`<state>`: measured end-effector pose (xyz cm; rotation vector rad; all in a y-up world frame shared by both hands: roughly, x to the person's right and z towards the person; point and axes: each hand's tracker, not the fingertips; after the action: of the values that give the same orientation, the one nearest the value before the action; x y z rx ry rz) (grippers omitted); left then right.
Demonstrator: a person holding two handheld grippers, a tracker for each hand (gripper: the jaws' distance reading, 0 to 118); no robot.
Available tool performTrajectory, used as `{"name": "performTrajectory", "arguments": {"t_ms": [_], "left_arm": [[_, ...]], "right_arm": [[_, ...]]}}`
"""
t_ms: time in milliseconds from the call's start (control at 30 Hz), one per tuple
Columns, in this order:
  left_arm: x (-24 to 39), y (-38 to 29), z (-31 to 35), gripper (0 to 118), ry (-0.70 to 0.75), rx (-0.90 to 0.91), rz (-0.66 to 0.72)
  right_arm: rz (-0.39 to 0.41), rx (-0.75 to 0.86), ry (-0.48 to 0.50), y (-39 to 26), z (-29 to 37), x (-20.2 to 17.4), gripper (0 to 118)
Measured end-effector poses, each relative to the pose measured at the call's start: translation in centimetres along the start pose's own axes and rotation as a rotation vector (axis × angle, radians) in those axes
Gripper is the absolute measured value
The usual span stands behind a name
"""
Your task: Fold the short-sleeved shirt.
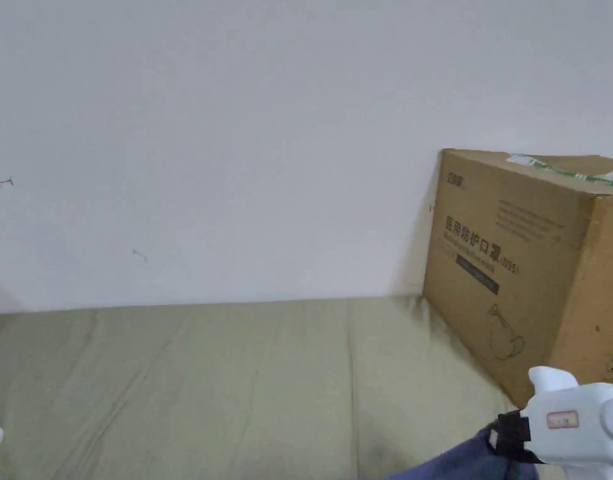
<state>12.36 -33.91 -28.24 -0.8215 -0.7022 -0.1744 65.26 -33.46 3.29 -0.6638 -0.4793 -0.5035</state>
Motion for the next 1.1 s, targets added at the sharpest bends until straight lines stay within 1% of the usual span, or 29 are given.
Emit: {"name": "performTrajectory", "arguments": {"t_ms": [67,133,200,267,400,567,800,833,933,1100], "left_arm": [[0.5,1.9,2.3,2,0.000,0.042,-0.019],[0.9,3.8,4.1,2,-0.002,0.101,-0.039],[1.3,6.4,5.9,2,0.004,0.147,-0.066],[1.7,8.6,7.0,2,0.021,0.184,-0.073],[1.8,13.0,7.8,2,0.056,0.237,-0.079],[1.1,18.2,5.9,2,0.092,0.277,-0.051],[0.4,26.4,1.4,2,0.129,0.366,0.006],[0.3,27.8,0.7,2,0.134,0.377,0.012],[0.5,31.2,-1.4,2,0.155,0.429,0.013],[0.7,34.7,-5.4,2,0.206,0.464,-0.017]], "right_arm": [[0.008,0.032,0.029,2.2,3.2,-0.6,0],[0.072,0.095,0.027,4.2,5.9,-2.0,0],[0.142,0.143,0.009,6.1,8.3,-4.2,0],[0.146,0.161,-0.001,8.1,9.4,-5.6,0],[0.184,0.220,-0.034,12.0,9.7,-8.0,0],[0.193,0.263,-0.065,17.7,7.3,-10.3,0],[0.170,0.348,-0.108,26.8,2.3,-13.1,0],[0.176,0.360,-0.110,28.1,1.5,-13.5,0],[0.233,0.425,-0.158,31.6,-0.6,-15.0,0],[0.269,0.477,-0.209,35.0,-4.0,-16.6,0]]}}
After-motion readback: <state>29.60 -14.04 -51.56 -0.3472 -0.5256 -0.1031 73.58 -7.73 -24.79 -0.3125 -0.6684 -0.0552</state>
